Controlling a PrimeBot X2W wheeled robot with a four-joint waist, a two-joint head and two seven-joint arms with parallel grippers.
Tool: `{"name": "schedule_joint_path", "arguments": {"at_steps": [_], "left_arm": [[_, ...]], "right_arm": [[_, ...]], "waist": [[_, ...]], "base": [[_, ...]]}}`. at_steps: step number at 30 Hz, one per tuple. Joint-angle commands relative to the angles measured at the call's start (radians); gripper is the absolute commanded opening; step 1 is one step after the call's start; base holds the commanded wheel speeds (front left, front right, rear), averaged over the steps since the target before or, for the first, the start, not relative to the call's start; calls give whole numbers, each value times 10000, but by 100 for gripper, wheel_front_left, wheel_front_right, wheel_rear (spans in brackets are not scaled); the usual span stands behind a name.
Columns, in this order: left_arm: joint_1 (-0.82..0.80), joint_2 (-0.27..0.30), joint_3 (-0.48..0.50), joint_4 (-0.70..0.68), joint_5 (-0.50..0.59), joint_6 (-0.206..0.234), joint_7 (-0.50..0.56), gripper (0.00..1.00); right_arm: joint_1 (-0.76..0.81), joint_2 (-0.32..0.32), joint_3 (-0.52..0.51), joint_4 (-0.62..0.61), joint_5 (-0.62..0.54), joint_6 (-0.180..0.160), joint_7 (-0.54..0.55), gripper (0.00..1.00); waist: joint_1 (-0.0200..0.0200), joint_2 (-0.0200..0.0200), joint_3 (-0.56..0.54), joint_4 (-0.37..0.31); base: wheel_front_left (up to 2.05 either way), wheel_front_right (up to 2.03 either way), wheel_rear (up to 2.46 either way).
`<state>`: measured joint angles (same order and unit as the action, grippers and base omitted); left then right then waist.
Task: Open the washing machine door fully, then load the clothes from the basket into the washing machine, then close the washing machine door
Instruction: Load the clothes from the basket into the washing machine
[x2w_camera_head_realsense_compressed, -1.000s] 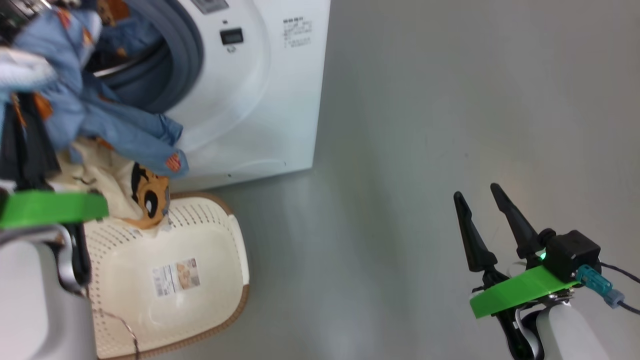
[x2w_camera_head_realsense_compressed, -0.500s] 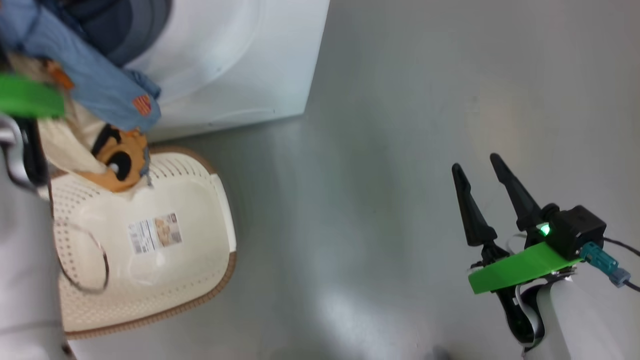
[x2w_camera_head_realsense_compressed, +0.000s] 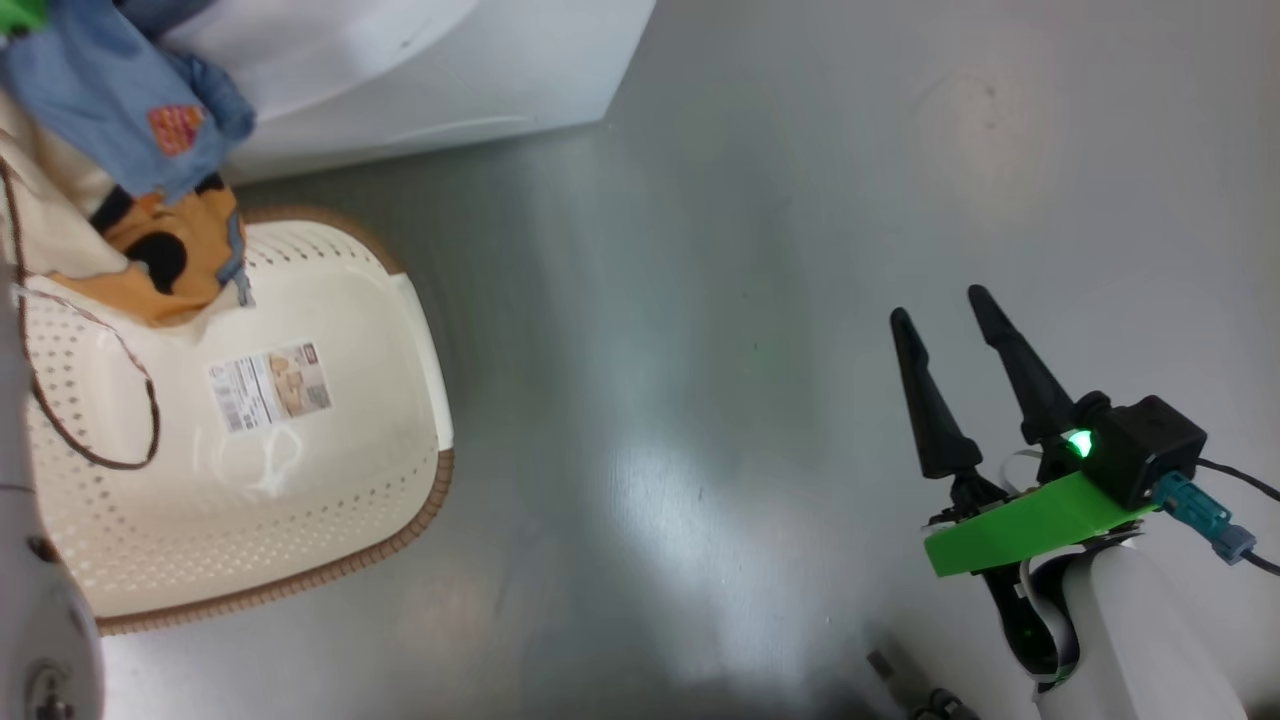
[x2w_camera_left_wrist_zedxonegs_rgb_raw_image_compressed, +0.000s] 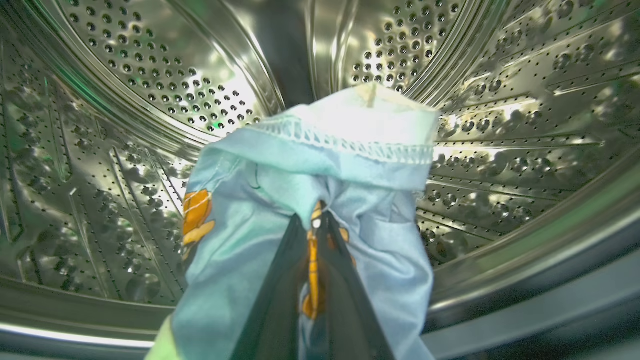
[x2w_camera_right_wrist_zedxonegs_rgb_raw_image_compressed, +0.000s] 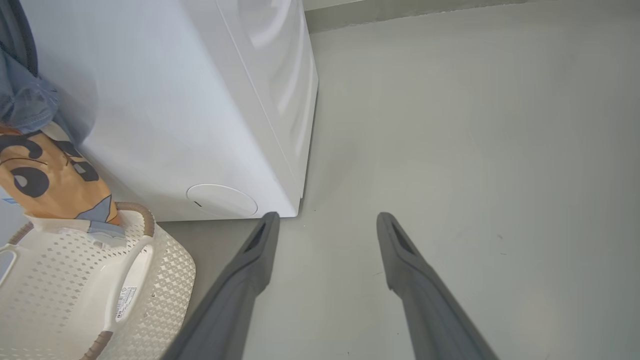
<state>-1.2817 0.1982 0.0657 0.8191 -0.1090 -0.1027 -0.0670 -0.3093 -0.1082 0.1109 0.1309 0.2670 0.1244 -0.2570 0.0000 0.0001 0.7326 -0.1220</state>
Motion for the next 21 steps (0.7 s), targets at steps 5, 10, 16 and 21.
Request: {"name": "schedule_joint_path", "arguments": {"at_steps": [5,10,16,21], "left_arm": [[-613,795,-13,71,-28,-83,-488,0],[-1104,927,-202,-110,204,75,-1730,0],[-1192,998,-240,-1983,446,264,-1941,0],[-688,1013,-195,-3315,546,264,-1945,0]], "right_arm": [[114,45,431,-181,176,63,-48,100],[77,85,587,-169,221,63,-48,100],[-5,83,722,-132,303,63,-48,100],[-50,101,777,-88,326,63,-48,100]], "waist": [[0,-1,542,-93],[0,-1,717,-247],[0,-1,827,-433],[0,-1,834,-509]], "base": [[0,0,0],[0,0,0],[0,0,0],[0,0,0]]}}
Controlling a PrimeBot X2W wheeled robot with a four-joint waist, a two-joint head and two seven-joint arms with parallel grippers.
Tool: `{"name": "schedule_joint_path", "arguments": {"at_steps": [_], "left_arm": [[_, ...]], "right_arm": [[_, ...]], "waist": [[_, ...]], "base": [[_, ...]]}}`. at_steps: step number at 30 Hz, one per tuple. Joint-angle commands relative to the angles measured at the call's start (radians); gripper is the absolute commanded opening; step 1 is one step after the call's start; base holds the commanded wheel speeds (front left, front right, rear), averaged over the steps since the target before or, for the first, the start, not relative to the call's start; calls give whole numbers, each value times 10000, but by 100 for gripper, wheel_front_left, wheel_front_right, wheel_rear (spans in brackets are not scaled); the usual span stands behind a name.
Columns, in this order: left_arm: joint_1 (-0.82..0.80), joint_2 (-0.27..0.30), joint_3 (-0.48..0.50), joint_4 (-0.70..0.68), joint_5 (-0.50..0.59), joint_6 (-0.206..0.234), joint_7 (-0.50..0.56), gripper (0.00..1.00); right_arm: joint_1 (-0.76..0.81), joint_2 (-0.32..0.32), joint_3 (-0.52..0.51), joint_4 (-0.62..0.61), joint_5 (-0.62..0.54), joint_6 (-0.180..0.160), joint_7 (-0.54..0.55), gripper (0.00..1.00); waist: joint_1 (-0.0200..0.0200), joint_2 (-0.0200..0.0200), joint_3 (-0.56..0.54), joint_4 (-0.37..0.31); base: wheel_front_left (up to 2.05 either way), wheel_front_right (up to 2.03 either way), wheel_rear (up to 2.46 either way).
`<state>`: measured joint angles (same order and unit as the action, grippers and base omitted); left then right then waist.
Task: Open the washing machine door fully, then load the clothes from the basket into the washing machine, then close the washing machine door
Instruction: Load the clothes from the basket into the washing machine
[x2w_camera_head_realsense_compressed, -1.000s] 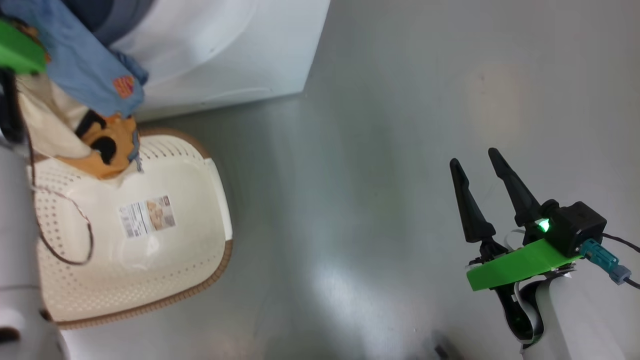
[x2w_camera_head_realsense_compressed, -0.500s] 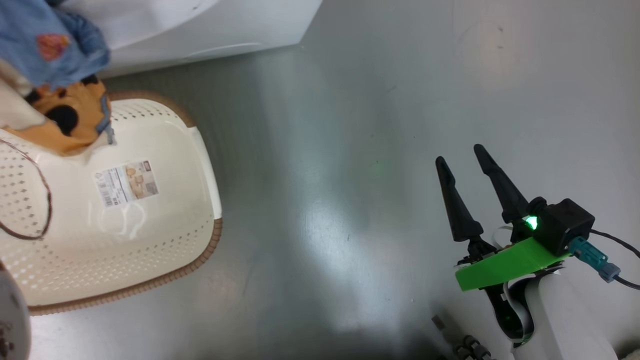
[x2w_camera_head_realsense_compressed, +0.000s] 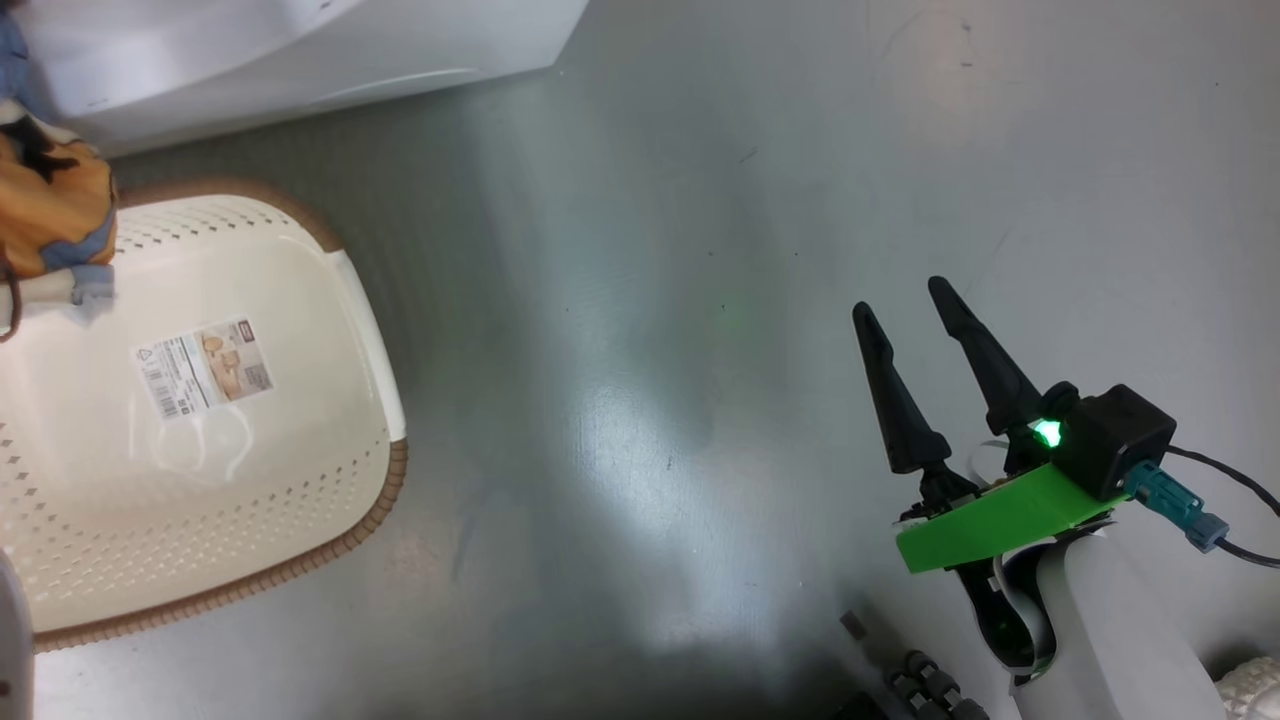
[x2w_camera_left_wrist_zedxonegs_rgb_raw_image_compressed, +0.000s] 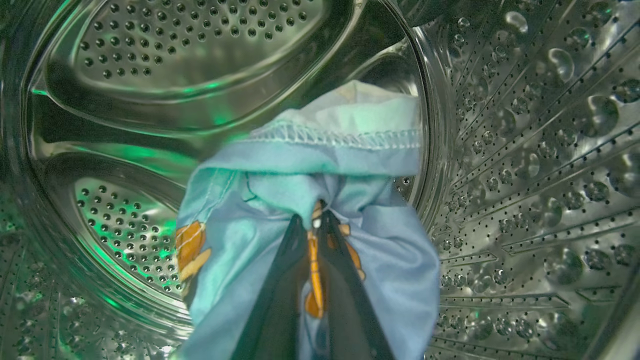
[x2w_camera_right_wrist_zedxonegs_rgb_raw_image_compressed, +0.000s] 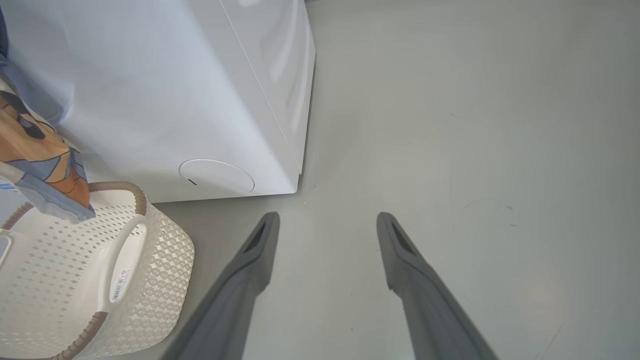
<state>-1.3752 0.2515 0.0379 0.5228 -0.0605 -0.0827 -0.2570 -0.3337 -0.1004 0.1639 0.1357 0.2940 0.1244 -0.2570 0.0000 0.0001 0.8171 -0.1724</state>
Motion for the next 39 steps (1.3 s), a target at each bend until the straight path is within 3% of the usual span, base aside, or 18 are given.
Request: {"name": "schedule_joint_path", "arguments": {"at_steps": [1,5,6,7,15,21,28,39], "left_arm": [[325,477,88,-413,70,60,-45,0],[642,361,251,-219,-45,145,-45,0],[673,332,270,-111,-68,146,-46,42],[723,309,269,72,-67,160,-46,100],[797,139,259,1497,-203,186,-46,100],[936,88,264,1700,-283,158,-47,100],[1891,14,349,871,-343,147,-47,100],[4024,-212,666,-1527,-471,103,-47,100]], "right_arm": [[187,28,259,-115,52,63,-48,100],[138,53,294,-51,45,63,-48,100],[128,48,289,-36,46,63,-48,100],[117,40,281,-19,46,63,-48,100],[97,1,223,57,47,63,-48,100],[65,15,153,39,38,63,-48,100],[53,62,7,16,20,63,-48,100],[125,62,-93,30,31,63,-48,100]], "waist": [[0,-1,-15,-9],[0,-1,-69,7],[0,-1,-77,25],[0,-1,-98,44],[0,-1,-342,222],[0,-1,-445,321],[0,-1,-607,448],[0,-1,-880,660]], "base": [[0,0,0],[0,0,0],[0,0,0],[0,0,0],[0,0,0],[0,0,0],[0,0,0],[0,0,0]]}}
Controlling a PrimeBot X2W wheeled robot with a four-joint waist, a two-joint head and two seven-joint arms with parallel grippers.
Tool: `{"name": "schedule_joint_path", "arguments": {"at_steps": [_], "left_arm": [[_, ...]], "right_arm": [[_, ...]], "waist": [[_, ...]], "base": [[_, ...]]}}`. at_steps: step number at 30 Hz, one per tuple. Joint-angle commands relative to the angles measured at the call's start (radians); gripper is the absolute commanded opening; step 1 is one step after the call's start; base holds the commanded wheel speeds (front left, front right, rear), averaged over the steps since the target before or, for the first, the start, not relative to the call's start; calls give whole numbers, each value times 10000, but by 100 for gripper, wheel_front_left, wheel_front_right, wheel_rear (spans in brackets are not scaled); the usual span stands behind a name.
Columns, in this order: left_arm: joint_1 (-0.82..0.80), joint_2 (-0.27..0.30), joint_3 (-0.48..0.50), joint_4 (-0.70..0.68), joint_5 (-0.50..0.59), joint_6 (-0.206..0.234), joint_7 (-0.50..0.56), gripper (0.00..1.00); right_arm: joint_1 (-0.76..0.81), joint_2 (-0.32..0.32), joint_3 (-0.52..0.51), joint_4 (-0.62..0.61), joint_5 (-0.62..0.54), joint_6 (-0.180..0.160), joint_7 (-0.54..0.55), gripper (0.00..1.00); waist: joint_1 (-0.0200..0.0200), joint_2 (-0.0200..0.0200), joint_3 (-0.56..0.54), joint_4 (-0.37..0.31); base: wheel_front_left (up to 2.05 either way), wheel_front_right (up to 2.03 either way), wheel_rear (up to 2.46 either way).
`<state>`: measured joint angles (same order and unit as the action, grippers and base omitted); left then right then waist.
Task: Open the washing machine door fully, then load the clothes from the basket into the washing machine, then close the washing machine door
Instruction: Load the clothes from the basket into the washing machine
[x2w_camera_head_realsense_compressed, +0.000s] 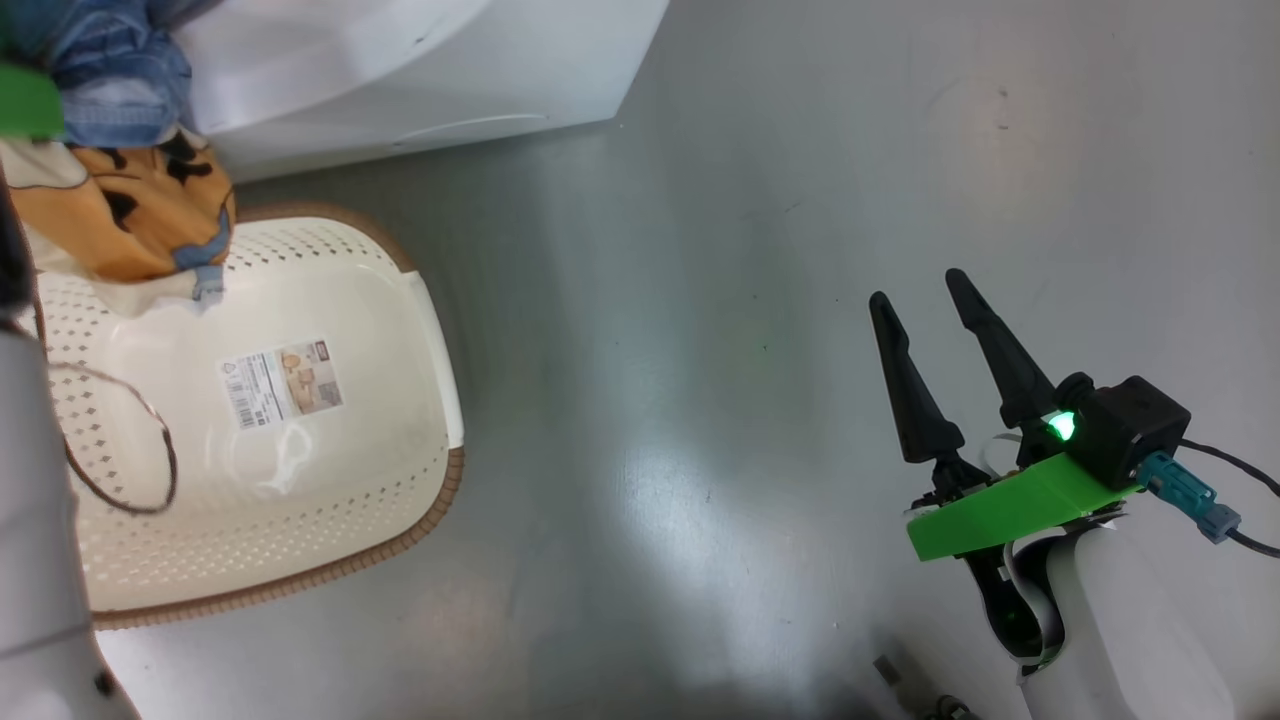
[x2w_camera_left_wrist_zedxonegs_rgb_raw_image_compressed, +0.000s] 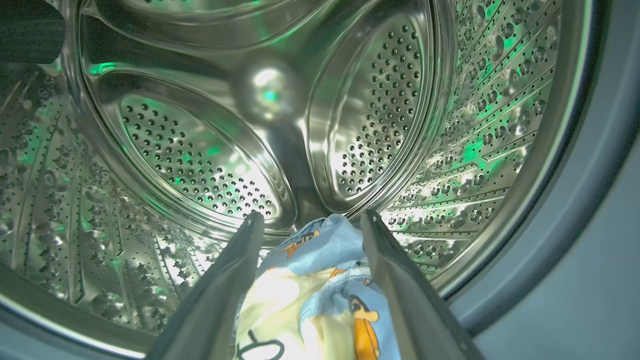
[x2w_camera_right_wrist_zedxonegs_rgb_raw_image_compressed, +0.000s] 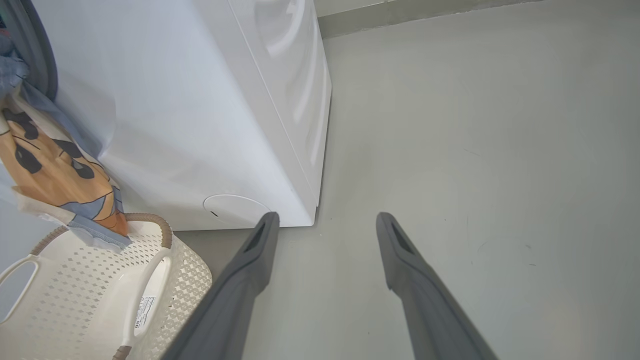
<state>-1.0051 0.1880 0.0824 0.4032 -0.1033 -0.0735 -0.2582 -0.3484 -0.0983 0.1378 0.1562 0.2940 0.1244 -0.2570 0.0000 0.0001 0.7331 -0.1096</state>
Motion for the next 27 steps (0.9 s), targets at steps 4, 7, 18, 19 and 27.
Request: {"name": "schedule_joint_path", "arguments": {"at_steps": [4,7,18,19,27], "left_arm": [[1295,237,393,-1260,-92,40,-35,100],[2077,26,516,-1955,-116,101,-36,100],[4773,-863,1193,-3671,-196,207,-36,100],[4948,-919,1240,-3704,-208,202,-36,100],[6171,-1245,1333,-3932,-198,256,-36,100]], "right_arm": [[331,16,142,-176,26,63,-48,100],[370,-6,120,-183,23,63,-48,100],[372,-90,135,-177,41,63,-48,100],[363,-100,130,-179,49,63,-48,100],[322,-125,187,-153,51,63,-48,100]], "waist": [[0,-1,-143,116],[0,-1,-203,187],[0,-1,-318,292],[0,-1,-316,299],[0,-1,-333,297]], "base": [[0,0,0],[0,0,0],[0,0,0],[0,0,0],[0,0,0]]}}
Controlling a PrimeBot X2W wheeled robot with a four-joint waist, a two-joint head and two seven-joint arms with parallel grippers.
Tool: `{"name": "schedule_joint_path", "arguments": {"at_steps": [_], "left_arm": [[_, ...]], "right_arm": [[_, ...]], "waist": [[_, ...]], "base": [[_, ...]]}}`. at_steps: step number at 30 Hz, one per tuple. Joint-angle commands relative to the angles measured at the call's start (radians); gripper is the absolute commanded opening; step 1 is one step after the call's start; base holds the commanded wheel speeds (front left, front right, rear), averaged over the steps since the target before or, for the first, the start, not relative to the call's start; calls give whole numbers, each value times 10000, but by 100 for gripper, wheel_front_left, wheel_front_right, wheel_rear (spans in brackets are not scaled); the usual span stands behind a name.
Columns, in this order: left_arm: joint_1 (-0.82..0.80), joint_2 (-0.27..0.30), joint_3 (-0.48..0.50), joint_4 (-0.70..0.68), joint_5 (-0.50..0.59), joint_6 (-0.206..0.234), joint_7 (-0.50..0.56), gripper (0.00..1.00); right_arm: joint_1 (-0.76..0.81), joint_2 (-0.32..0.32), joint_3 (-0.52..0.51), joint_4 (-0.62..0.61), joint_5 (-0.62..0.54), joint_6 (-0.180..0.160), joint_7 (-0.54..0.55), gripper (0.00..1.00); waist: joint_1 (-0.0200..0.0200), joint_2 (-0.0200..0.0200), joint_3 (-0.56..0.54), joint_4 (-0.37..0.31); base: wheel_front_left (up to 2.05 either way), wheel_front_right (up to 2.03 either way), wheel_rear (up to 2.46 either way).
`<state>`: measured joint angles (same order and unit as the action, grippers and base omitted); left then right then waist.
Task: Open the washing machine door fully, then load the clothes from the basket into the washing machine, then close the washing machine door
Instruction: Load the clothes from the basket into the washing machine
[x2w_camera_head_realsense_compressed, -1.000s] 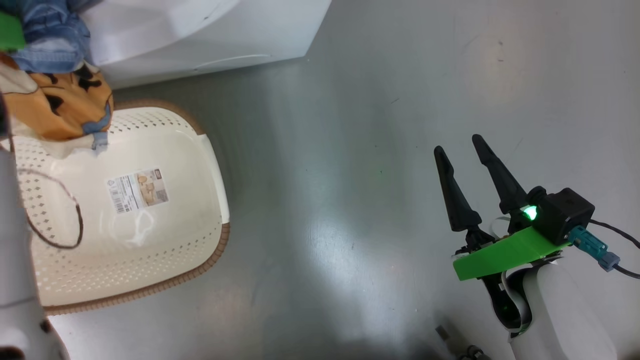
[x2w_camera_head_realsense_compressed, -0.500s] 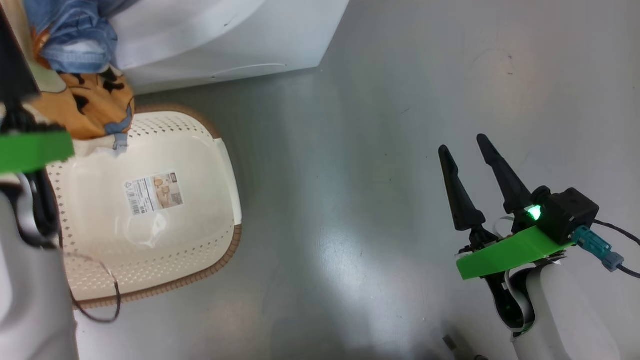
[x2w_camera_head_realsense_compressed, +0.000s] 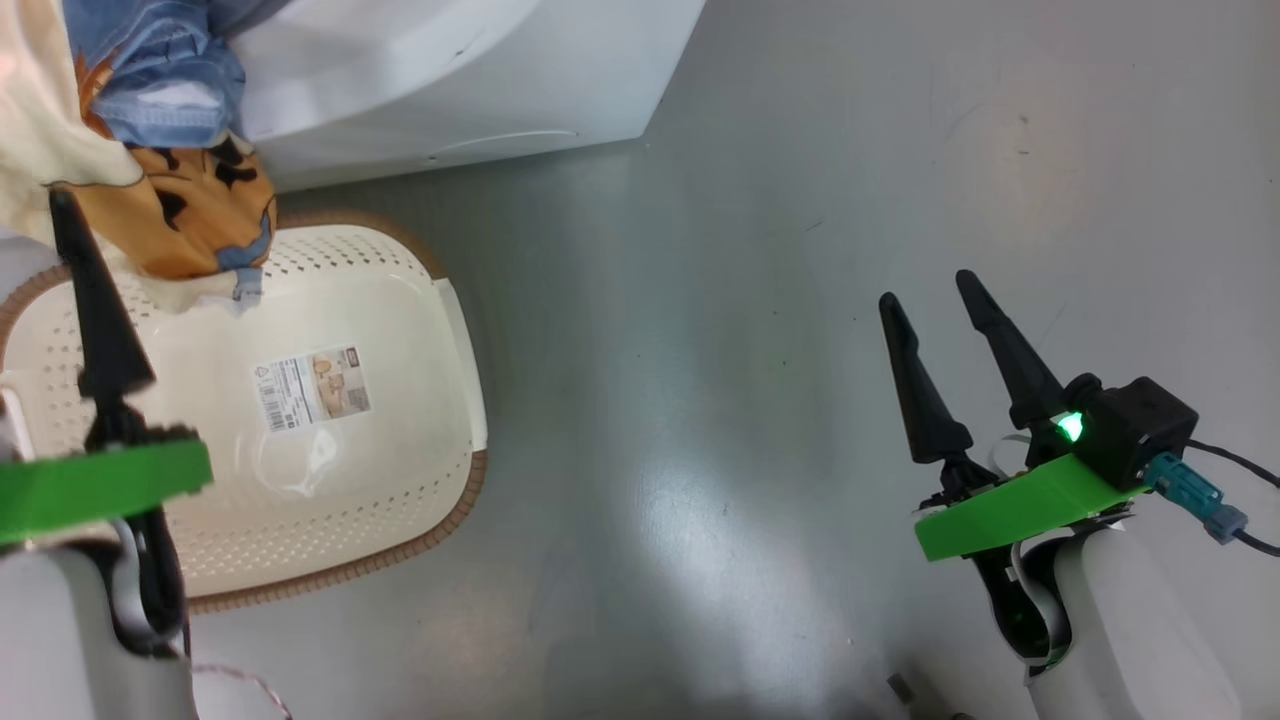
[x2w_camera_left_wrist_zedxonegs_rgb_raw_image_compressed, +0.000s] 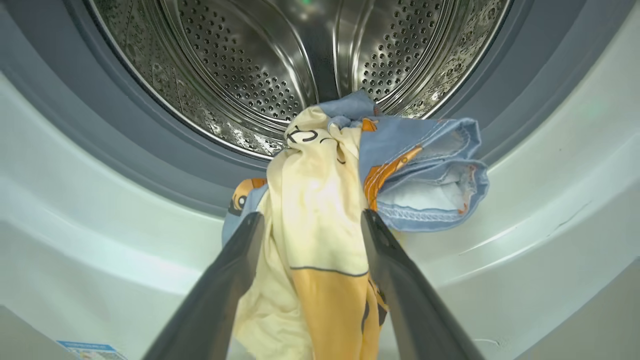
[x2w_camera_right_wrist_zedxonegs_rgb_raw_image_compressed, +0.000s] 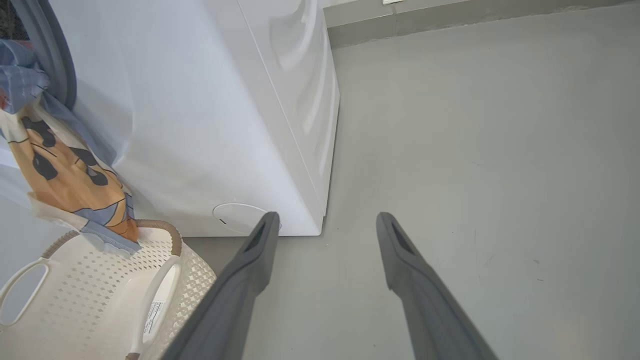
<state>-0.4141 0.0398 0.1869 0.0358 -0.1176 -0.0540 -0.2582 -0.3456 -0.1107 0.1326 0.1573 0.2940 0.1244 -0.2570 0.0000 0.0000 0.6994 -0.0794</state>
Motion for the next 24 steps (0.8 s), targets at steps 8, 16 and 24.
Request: {"name": "schedule_joint_path", "arguments": {"at_steps": [8,16,24], "left_arm": [[1525,131,137,-381,-27,165,-36,100],[2348,108,-252,-341,-348,457,-36,100],[2950,106,-807,-175,-713,886,-36,100]], "right_arm": [[211,-59,310,-112,99,63,-48,100],[178,-100,367,-49,95,63,-48,100],[104,-125,451,18,161,63,-48,100]], "waist": [[0,0,47,-5],[0,0,43,69],[0,0,53,16]], "base": [[0,0,0],[0,0,0],[0,0,0]]}}
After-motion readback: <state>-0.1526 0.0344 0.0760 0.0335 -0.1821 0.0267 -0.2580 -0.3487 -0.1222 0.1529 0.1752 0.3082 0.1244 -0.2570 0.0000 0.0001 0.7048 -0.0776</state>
